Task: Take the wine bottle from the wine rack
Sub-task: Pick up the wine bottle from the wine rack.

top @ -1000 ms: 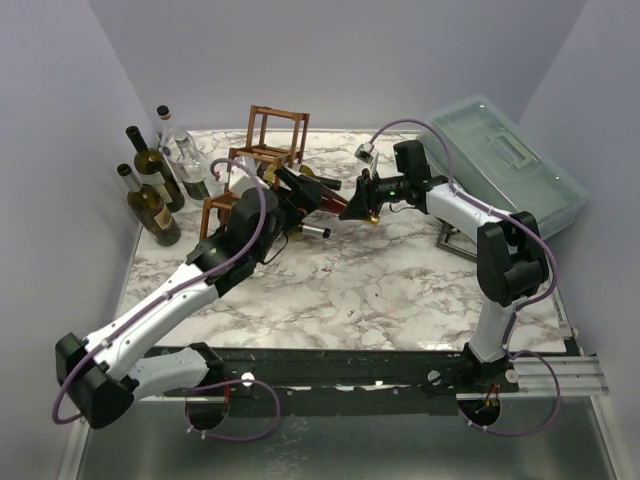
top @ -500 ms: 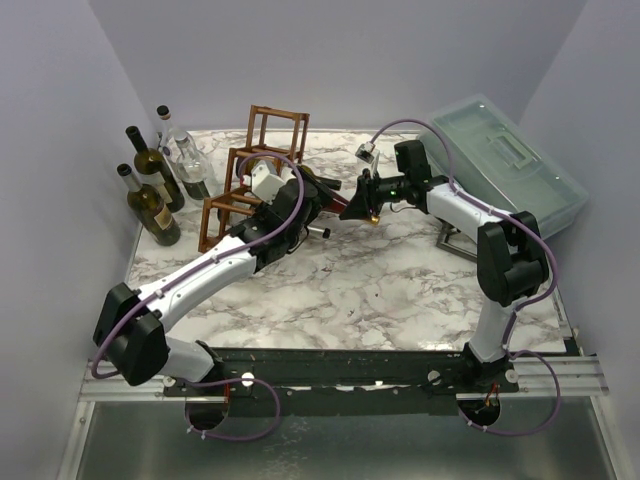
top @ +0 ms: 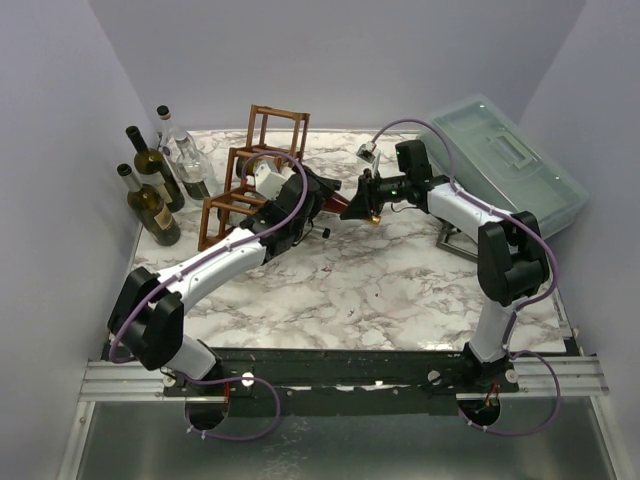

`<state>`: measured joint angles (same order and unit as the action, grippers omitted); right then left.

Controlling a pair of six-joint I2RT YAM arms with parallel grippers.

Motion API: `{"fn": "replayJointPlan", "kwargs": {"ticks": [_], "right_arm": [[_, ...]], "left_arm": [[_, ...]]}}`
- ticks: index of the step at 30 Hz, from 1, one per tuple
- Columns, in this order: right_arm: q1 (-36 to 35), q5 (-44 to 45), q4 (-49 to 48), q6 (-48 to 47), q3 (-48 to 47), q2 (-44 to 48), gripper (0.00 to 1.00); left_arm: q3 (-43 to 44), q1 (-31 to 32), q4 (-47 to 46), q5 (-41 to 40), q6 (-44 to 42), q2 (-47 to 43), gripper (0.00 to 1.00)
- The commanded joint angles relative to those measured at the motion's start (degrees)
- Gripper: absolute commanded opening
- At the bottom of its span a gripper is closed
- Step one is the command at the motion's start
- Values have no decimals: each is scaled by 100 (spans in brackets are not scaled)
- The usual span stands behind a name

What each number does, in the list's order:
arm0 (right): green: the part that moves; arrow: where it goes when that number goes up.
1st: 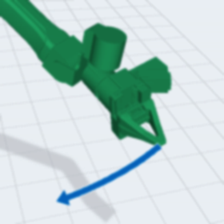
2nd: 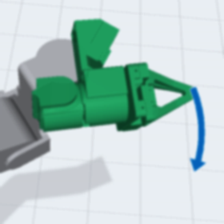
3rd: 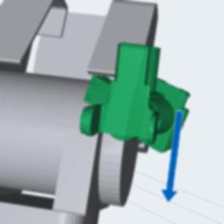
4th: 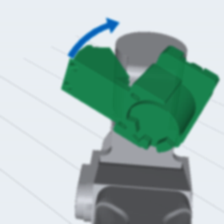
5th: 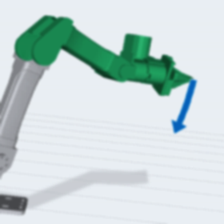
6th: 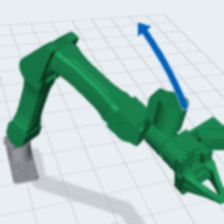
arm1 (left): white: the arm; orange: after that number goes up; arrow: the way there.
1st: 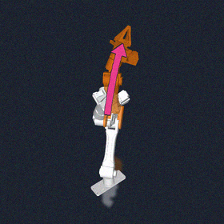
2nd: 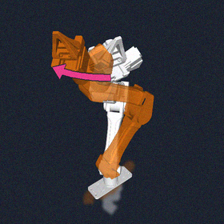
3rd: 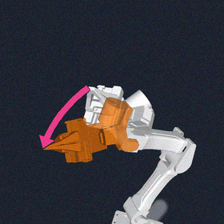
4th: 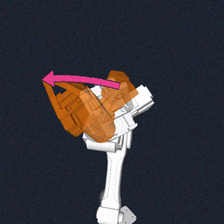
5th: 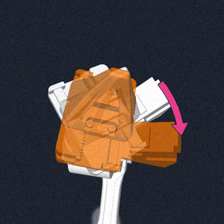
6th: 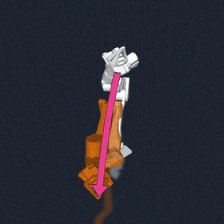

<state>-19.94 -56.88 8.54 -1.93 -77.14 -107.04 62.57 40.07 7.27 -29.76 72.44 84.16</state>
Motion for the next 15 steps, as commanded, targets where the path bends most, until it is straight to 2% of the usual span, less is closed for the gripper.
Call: {"fn": "replayJointPlan", "kwargs": {"ticks": [1,3,15], "right_arm": [[118,-807,-1206,-9,-367,569,0],[114,-820,-1221,22,-385,561,0],[114,-945,-1271,155,-393,604,0]], "left_arm": [[278,-28,328,13,315,172,95],[478,-13,627,-30,342,294,95],[745,17,645,22,355,730,94]]}}
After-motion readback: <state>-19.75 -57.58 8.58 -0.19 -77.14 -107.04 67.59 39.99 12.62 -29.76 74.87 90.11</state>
